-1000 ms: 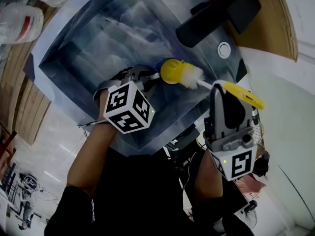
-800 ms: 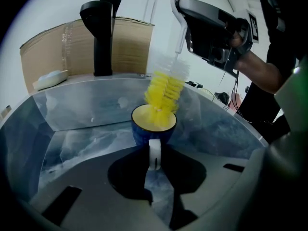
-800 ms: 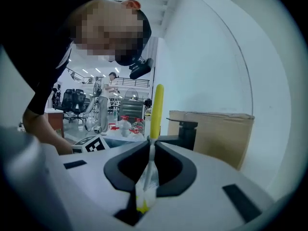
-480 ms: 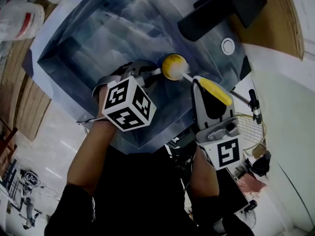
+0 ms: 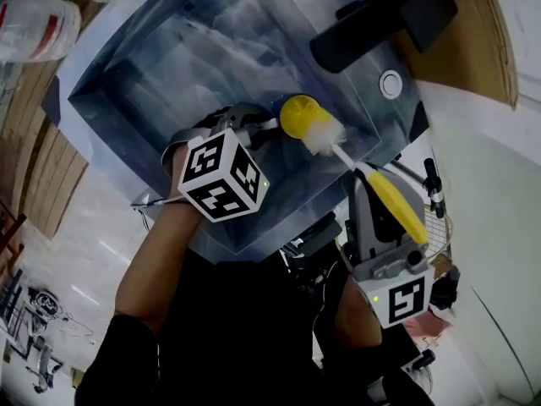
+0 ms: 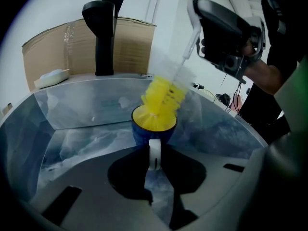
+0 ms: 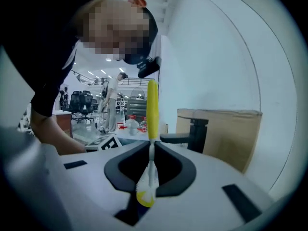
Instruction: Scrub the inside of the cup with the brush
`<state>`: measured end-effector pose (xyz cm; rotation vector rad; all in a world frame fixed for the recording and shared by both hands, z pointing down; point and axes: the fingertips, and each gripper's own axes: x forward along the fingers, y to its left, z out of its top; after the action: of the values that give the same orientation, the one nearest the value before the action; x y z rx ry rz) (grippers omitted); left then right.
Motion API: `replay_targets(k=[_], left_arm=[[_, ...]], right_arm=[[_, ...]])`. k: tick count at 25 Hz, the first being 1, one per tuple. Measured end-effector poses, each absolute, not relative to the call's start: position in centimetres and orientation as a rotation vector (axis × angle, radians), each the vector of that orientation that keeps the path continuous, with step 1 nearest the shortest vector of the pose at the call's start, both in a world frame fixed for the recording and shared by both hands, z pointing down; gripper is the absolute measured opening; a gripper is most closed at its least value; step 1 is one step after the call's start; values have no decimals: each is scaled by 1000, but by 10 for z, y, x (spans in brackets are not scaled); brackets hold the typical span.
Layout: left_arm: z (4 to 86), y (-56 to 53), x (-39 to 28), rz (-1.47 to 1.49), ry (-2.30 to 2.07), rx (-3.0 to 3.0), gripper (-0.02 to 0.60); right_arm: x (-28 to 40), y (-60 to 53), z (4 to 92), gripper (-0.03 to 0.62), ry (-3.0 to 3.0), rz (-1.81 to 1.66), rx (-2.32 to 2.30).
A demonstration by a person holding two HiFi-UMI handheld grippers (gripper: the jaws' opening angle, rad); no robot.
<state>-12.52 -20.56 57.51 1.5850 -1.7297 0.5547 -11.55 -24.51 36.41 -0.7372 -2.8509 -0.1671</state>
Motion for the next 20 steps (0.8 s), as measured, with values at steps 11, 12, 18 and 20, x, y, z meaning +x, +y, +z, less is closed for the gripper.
replay_targets(k=[11, 12, 18, 20], left_arm=[[575, -206, -126, 548, -1722, 1578, 81], [575, -206, -126, 550, -1722, 1578, 81], [575, -206, -126, 548, -1728, 1576, 81], [575, -205, -126, 549, -1727, 1574, 81]], right_arm=[[-109, -237, 395, 44, -2770, -87, -780], [-111, -234, 407, 44, -2742, -72, -783], [-125, -237, 430, 48, -2710, 2, -730], [-125, -239, 426, 46, -2715, 16, -727]])
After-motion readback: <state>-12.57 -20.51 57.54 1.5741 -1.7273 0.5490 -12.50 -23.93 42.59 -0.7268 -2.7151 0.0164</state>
